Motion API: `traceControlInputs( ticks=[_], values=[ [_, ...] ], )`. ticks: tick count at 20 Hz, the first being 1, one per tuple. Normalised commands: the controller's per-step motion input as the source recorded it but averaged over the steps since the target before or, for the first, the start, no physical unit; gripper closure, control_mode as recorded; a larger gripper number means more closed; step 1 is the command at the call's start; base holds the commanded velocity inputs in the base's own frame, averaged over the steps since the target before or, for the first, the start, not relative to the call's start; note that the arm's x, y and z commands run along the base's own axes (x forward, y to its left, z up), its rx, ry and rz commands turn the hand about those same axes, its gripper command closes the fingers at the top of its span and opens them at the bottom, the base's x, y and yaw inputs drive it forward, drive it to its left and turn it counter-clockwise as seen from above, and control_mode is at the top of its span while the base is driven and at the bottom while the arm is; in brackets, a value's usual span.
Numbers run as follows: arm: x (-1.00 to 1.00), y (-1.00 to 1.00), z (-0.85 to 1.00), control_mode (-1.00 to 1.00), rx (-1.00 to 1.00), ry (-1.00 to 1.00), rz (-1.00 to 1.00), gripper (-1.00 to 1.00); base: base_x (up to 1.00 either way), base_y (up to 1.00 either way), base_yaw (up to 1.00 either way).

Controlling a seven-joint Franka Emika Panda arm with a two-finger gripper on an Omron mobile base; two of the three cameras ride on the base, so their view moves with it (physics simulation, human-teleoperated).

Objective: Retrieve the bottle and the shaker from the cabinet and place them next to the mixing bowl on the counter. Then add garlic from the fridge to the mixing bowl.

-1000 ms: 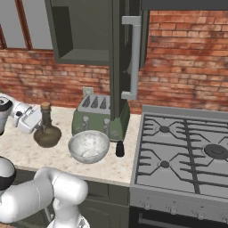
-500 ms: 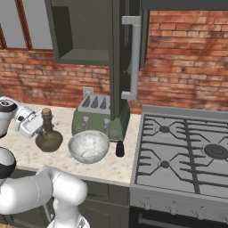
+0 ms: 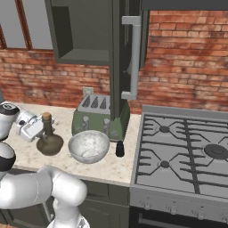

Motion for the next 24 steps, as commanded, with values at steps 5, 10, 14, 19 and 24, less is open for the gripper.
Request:
traceControlInputs(
  ticks=[5,10,14,19,24],
  values=[
    [0.07,0.05,-0.16,-1.00,-0.05,-0.01,0.00,1.00,0.00,0.00,0.00],
    [0.14,0.09,0.00,-1.00,-0.07,-0.02,0.00,1.00,0.00,0.00,0.00],
    [0.19,0.10,0.00,-1.00,-0.04,-0.02,0.00,1.00,0.00,0.00,0.00],
    [0.23,0.05,0.00,-1.00,-0.02,-0.01,0.00,1.00,0.00,0.00,0.00],
    [0.25,0.00,0.00,-1.00,-0.01,0.00,0.00,1.00,0.00,0.00,0.00]
  ],
)
